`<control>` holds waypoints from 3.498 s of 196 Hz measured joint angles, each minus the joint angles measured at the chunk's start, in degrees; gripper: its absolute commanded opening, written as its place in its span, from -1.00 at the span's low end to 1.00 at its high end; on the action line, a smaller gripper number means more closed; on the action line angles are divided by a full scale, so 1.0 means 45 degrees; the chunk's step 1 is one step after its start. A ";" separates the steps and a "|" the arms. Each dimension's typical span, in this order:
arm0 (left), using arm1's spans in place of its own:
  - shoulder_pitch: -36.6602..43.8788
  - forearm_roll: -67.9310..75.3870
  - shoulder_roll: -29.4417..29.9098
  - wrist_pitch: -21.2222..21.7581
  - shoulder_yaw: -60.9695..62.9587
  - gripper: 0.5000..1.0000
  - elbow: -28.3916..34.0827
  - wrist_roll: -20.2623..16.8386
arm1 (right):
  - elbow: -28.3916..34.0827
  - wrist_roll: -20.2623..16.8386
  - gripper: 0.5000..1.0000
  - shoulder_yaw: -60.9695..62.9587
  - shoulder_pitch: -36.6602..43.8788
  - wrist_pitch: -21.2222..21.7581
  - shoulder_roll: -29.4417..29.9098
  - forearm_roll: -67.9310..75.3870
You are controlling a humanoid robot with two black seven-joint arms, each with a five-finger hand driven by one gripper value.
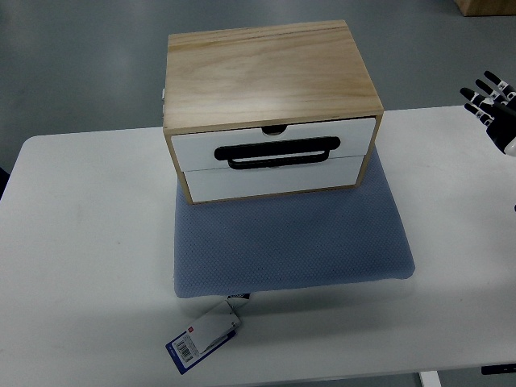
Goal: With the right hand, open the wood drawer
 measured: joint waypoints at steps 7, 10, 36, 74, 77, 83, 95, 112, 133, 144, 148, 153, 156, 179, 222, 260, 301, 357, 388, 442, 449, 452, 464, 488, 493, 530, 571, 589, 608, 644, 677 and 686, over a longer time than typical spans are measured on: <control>0.0000 0.0000 0.0000 0.0000 0.0004 1.00 0.0000 0.0000 | 0.0000 0.0000 0.73 0.0001 0.0009 0.0000 0.0000 0.0000; 0.0000 0.0000 0.0000 0.0000 0.0006 1.00 0.0000 0.0000 | 0.0000 0.0000 0.73 0.0002 0.0013 0.0000 0.0000 0.0000; 0.0000 0.0000 0.0000 0.0000 0.0017 1.00 -0.0008 0.0000 | 0.0000 0.0000 0.73 0.0016 0.0025 -0.0002 0.0001 0.0000; 0.0000 0.0000 0.0000 0.0000 -0.0017 1.00 -0.0015 -0.0007 | 0.0000 0.0000 0.73 0.0019 0.0026 -0.0002 -0.0004 0.0001; 0.0000 0.0000 0.0000 0.0000 -0.0018 1.00 -0.0015 -0.0007 | 0.0000 0.0000 0.73 0.0019 0.0026 -0.0002 -0.0010 0.0000; 0.0003 0.0000 0.0000 0.0000 -0.0021 1.00 -0.0015 -0.0007 | 0.0000 0.0000 0.72 0.0019 0.0027 -0.0002 -0.0036 0.0001; 0.0005 0.0000 0.0000 0.0000 -0.0023 1.00 -0.0015 -0.0008 | 0.0001 0.0000 0.73 0.0019 0.0042 -0.0002 -0.0078 0.0001; 0.0006 0.0000 0.0000 0.0000 -0.0034 1.00 -0.0015 -0.0010 | 0.0001 -0.0001 0.73 0.0019 0.0064 -0.0001 -0.0123 0.0001; 0.0011 0.0000 0.0000 0.0000 -0.0040 1.00 -0.0015 -0.0010 | 0.0000 -0.0016 0.73 0.0020 0.0092 0.0002 -0.0215 0.0001; 0.0017 0.0000 0.0000 0.0000 -0.0040 1.00 -0.0015 -0.0010 | 0.0000 -0.0019 0.72 0.0029 0.0101 0.0004 -0.0240 0.0001; 0.0017 0.0000 0.0000 0.0000 -0.0040 1.00 -0.0014 -0.0010 | 0.0000 -0.0020 0.73 0.0032 0.0104 0.0008 -0.0244 0.0001; 0.0018 0.0000 0.0000 0.0000 -0.0040 1.00 -0.0015 -0.0010 | 0.0000 -0.0021 0.73 0.0034 0.0108 0.0014 -0.0247 0.0001; 0.0018 0.0000 0.0000 0.0000 -0.0040 1.00 -0.0015 -0.0010 | 0.0000 -0.0021 0.73 0.0035 0.0113 0.0022 -0.0249 0.0001; 0.0018 0.0000 0.0000 0.0000 -0.0040 1.00 -0.0015 -0.0010 | 0.0001 -0.0018 0.73 0.0039 0.0121 0.0158 -0.0252 0.0001; 0.0019 0.0000 0.0000 0.0000 -0.0040 1.00 -0.0015 -0.0010 | 0.0010 0.0018 0.73 0.0041 0.0124 0.0447 -0.0372 0.0001; 0.0020 0.0000 0.0000 0.0000 -0.0040 1.00 -0.0014 -0.0010 | -0.0038 0.0058 0.73 0.0030 0.0124 0.0538 -0.0646 0.0029; 0.0020 0.0000 0.0000 0.0000 -0.0040 1.00 -0.0014 -0.0010 | -0.0040 0.0059 0.73 0.0053 0.0321 0.0585 -0.0962 0.0040; 0.0019 0.0000 0.0000 0.0000 -0.0040 1.00 -0.0014 -0.0010 | -0.0023 0.0059 0.72 -0.0018 0.0785 0.0626 -0.1628 0.0083; 0.0018 0.0000 0.0000 0.0000 -0.0040 1.00 -0.0014 -0.0010 | 0.0099 0.0058 0.72 -0.0171 0.1275 0.0867 -0.2342 0.0167; 0.0018 0.0000 0.0000 0.0000 -0.0040 1.00 -0.0013 -0.0007 | 0.0695 -0.0018 0.72 -0.0799 0.2392 0.1801 -0.3562 0.0204; 0.0017 0.0000 0.0000 0.0000 -0.0040 1.00 -0.0013 -0.0007 | 0.0804 -0.0019 0.72 -0.0936 0.2577 0.1837 -0.3694 0.0210; 0.0019 0.0000 0.0000 0.0000 -0.0040 1.00 -0.0013 -0.0007 | 0.0858 -0.0021 0.72 -0.1005 0.2677 0.1846 -0.3749 0.0210; 0.0018 0.0000 0.0000 0.0000 -0.0039 1.00 -0.0013 -0.0006 | 0.1060 -0.0021 0.72 -0.1271 0.3151 0.1864 -0.3950 0.0212; 0.0020 0.0000 0.0000 0.0000 -0.0039 1.00 -0.0013 -0.0006 | 0.1227 -0.0036 0.72 -0.1733 0.3956 0.1819 -0.4138 0.0213; 0.0021 0.0000 0.0000 0.0000 -0.0039 1.00 -0.0013 -0.0006 | 0.1239 -0.0037 0.72 -0.1818 0.4101 0.1806 -0.4170 0.0214; 0.0017 0.0000 0.0000 0.0000 -0.0040 1.00 -0.0013 -0.0006 | 0.1250 -0.0088 0.72 -0.2064 0.4581 0.1877 -0.4145 0.0210; 0.0017 0.0000 0.0000 0.0000 -0.0039 1.00 -0.0013 -0.0007 | 0.1282 -0.0111 0.72 -0.2097 0.4663 0.1947 -0.4189 0.0199; 0.0018 0.0000 0.0000 0.0000 -0.0039 1.00 -0.0013 -0.0007 | 0.1481 -0.0104 0.72 -0.2357 0.4826 0.1959 -0.4575 0.0207; 0.0017 0.0000 0.0000 0.0000 -0.0039 1.00 -0.0013 -0.0007 | 0.1974 -0.0015 0.72 -0.3446 0.5526 0.1957 -0.5298 0.0230; 0.0020 0.0000 0.0000 0.0000 -0.0040 1.00 -0.0013 -0.0008 | 0.2827 0.0077 0.72 -0.6217 0.7585 0.1938 -0.6017 0.0643; 0.0022 0.0000 0.0001 0.0001 -0.0039 1.00 -0.0013 -0.0010 | 0.3785 0.0081 0.72 -0.9587 1.0167 0.2250 -0.6367 0.0947; 0.0016 0.0000 -0.0001 0.0000 -0.0041 1.00 -0.0014 -0.0012 | 0.4058 0.0081 0.72 -1.0508 1.0905 0.2469 -0.6374 0.0953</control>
